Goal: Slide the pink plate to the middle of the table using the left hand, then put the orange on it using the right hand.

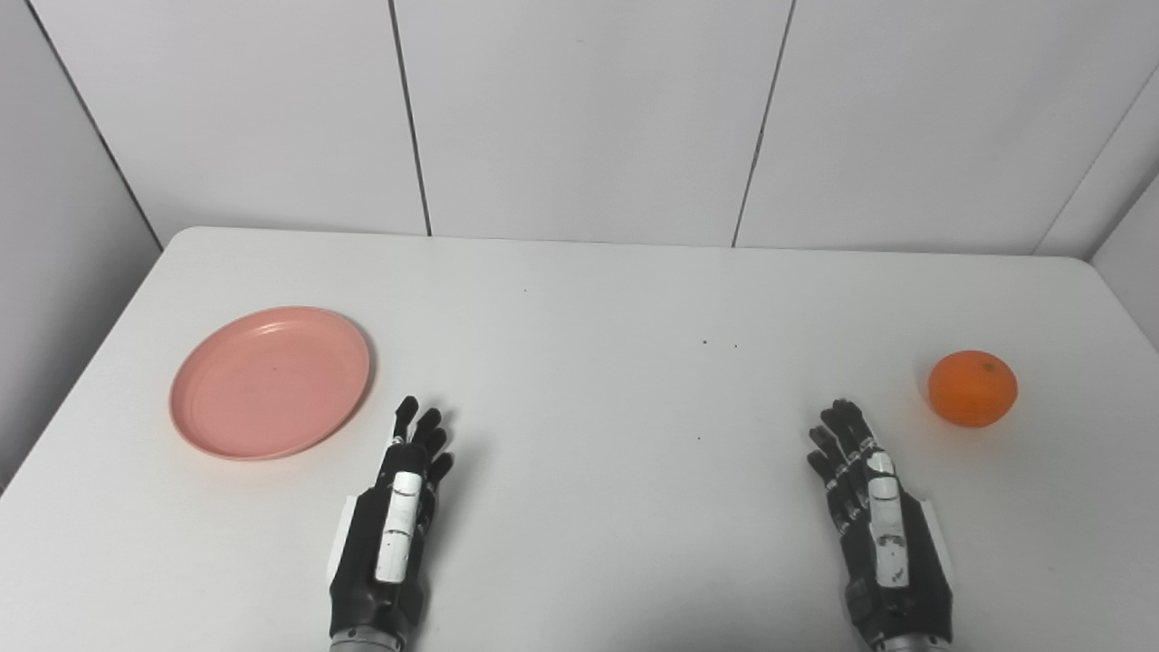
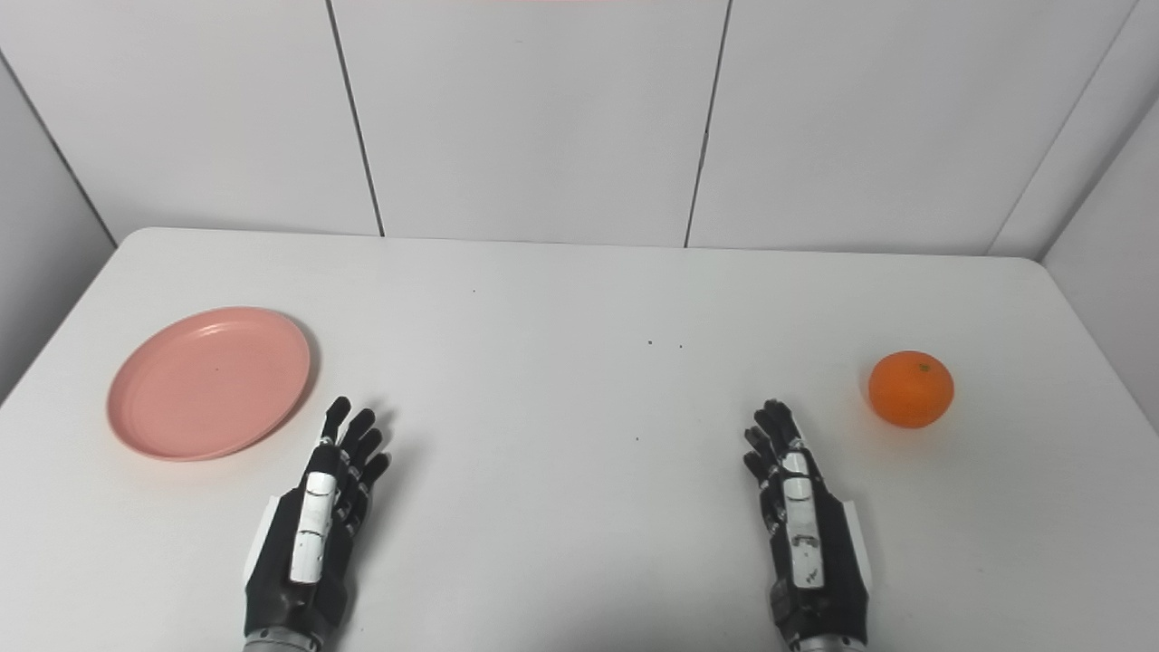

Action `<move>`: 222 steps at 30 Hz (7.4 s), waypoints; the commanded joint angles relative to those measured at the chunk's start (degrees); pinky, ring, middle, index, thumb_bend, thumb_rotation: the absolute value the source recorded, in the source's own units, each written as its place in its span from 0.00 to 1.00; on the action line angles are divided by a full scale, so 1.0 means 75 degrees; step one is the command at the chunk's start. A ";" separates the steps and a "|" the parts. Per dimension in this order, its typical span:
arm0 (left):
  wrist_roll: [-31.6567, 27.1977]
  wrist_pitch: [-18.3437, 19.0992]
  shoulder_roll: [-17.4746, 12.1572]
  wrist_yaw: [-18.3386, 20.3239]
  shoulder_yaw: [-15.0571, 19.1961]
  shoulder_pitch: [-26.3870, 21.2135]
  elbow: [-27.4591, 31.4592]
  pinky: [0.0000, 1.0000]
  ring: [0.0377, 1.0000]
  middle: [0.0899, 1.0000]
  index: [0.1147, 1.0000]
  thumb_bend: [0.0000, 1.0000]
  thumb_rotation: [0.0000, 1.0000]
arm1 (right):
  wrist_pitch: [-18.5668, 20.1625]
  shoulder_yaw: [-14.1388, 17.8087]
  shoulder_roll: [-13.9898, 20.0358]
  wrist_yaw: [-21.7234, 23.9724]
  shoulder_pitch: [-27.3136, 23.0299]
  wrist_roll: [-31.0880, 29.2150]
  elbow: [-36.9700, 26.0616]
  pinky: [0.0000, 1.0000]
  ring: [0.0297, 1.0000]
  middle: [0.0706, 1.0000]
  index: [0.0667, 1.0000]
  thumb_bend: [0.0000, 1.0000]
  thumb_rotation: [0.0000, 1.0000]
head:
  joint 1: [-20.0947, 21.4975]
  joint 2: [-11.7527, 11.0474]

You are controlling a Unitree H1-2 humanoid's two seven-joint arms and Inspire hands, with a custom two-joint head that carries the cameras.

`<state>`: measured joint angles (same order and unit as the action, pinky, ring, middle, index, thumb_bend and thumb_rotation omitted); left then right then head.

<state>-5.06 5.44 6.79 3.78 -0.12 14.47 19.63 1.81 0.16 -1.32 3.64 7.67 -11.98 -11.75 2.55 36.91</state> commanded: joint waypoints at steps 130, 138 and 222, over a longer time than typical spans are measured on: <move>-0.0843 -0.2929 -0.4700 0.0435 0.2411 -0.5728 -0.6094 0.74 0.81 0.83 0.88 0.84 0.69 | -0.0970 0.0368 0.0307 0.0755 -0.0165 -0.0303 0.1662 0.93 0.89 0.90 0.87 0.69 0.83 | -0.2151 -0.1513; -0.1369 -0.3515 -0.4637 0.0605 0.2697 -0.5860 -0.7561 0.71 0.80 0.82 0.91 0.80 0.70 | -0.0981 0.0341 0.0293 0.0732 -0.0162 -0.0245 0.1647 0.92 0.89 0.90 0.86 0.71 0.83 | -0.2127 -0.1489; -0.2408 0.1864 -0.2561 0.0257 0.2123 -0.4287 -0.3332 0.86 0.89 0.91 0.98 0.82 0.81 | -0.0433 0.0129 0.0391 0.0567 0.0010 0.0092 0.1076 0.83 0.80 0.83 0.80 0.68 0.68 | -0.1819 -0.0964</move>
<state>-23.02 18.97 -12.36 5.92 16.16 -16.74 -6.80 -2.71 2.00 2.51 7.98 4.88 -11.04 -6.41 -11.07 29.62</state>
